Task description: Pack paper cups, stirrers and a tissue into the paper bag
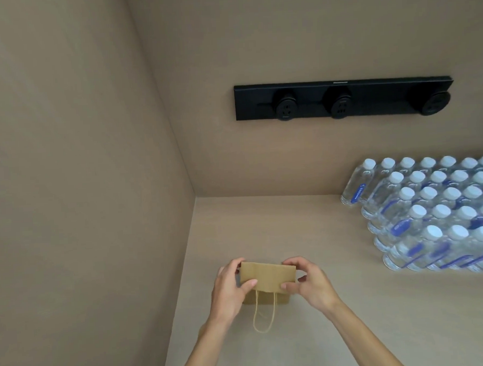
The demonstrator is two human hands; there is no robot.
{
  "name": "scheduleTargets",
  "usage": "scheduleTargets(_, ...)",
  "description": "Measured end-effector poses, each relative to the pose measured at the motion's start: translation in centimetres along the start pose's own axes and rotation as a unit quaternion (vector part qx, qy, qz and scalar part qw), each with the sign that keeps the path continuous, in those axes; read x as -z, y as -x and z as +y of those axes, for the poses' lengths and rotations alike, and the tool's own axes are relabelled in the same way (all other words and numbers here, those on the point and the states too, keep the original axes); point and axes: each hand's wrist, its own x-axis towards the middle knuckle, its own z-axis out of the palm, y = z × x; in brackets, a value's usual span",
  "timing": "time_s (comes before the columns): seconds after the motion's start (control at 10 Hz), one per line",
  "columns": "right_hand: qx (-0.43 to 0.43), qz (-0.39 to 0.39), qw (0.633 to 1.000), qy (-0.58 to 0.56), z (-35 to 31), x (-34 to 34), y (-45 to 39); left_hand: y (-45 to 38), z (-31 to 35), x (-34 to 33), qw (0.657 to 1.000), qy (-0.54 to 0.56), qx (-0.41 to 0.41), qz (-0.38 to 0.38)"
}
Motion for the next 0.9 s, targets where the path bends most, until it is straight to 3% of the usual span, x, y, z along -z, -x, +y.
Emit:
scheduleTargets(0.4, 0.012, 0.018, 1.0, 0.003, -0.6, -0.1, 1.2, 0.9, 0.9, 0.7, 1.0, 0.01, -0.02, 0.006)
scheduleTargets(0.6, 0.055, 0.083, 0.989, 0.113, -0.5, 0.3, 2.0, 1.6, 1.7, 1.7, 0.99, -0.059, -0.103, 0.078)
scheduleTargets(0.7, 0.143, 0.149, 0.951, 0.231, -0.6, 0.5, 3.7, 2.6, 2.1, 2.2, 0.976, -0.107, -0.148, 0.118)
scheduleTargets(0.8, 0.228, 0.229, 0.881, 0.347, -1.2, 0.4, 5.0, 3.9, 2.8, 2.6, 0.947, -0.172, -0.201, 0.181)
scheduleTargets(0.9, 0.295, 0.269, 0.828, 0.393, -3.1, 0.5, 5.2, 3.8, 4.9, 3.2, 0.92, -0.219, -0.239, 0.219)
